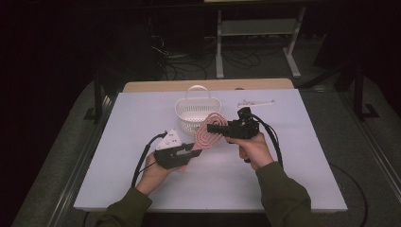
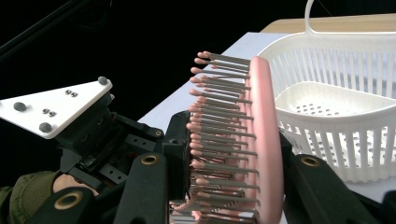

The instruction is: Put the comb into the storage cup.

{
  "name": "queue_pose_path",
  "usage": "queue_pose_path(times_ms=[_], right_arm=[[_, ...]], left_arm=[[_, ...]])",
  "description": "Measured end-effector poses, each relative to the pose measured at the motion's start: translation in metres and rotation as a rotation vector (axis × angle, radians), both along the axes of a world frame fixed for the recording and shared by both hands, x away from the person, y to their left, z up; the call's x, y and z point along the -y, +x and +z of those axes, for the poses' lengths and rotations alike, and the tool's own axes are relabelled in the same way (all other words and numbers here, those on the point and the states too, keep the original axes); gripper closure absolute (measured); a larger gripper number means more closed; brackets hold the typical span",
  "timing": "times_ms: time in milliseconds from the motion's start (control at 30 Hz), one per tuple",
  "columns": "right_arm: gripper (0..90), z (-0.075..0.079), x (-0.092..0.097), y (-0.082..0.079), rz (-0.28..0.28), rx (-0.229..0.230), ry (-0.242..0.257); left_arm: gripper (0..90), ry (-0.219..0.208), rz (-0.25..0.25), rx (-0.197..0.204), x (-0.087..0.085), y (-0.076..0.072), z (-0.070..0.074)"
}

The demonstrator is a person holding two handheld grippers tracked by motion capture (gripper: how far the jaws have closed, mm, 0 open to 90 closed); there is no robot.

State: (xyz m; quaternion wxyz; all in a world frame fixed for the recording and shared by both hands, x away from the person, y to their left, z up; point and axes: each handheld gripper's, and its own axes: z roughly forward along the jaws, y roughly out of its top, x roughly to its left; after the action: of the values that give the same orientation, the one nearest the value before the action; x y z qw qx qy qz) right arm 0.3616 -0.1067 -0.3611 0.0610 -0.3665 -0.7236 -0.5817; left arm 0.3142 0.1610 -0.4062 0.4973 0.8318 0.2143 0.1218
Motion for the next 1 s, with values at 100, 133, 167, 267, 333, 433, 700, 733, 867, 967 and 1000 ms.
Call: queue_pose_path(times_ms=[100,133,167,267,333,433,700,733,867,967,1000], right_arm=[[62.5,0.0003,-0.0002,-0.0004,0.005,0.0,0.007],[62.6,0.0003,-0.0002,-0.0004,0.006,0.0,0.008],[62.8,0.0003,-0.0001,-0.0004,0.008,0.002,0.011],[63.0,0.0008,0.0,-0.0011,0.014,0.009,0.016],[63.1,0.0013,-0.0001,-0.0015,0.016,0.019,0.02],[63.1,0.0016,0.0001,-0.0017,0.017,0.019,0.026],[63.1,0.0022,0.003,-0.0026,0.001,0.031,0.027],[63.1,0.0026,0.0032,-0.0028,0.0,0.032,0.026],[63.1,0.0028,0.0041,-0.0025,-0.004,0.034,0.029],[63.1,0.0025,0.0053,-0.0021,-0.012,0.039,0.03],[63.1,0.0025,0.0057,-0.0022,-0.015,0.037,0.03]], left_arm=[[70.6,-0.001,-0.001,-0.002,0.0,0.0,-0.0001],[70.6,0.0,-0.001,-0.002,0.0001,0.0,-0.0002],[70.6,-0.001,-0.002,-0.004,0.0001,0.0001,-0.0003],[70.4,-0.004,-0.002,-0.003,-0.0001,0.0002,-0.0002],[70.2,-0.007,-0.001,-0.002,-0.0006,0.0003,0.0002],[69.8,-0.014,-0.001,-0.005,-0.0012,0.0005,0.0006],[63.5,-0.023,-0.002,-0.016,-0.0008,0.0015,-0.0001],[61.9,-0.023,-0.001,-0.017,-0.001,0.0016,0.0],[56.0,-0.036,0.014,-0.024,-0.0026,0.0033,0.0004],[52.5,-0.046,0.016,-0.033,-0.0038,0.0042,0.0007],[51.1,-0.048,0.016,-0.037,-0.004,0.0044,0.0007]])
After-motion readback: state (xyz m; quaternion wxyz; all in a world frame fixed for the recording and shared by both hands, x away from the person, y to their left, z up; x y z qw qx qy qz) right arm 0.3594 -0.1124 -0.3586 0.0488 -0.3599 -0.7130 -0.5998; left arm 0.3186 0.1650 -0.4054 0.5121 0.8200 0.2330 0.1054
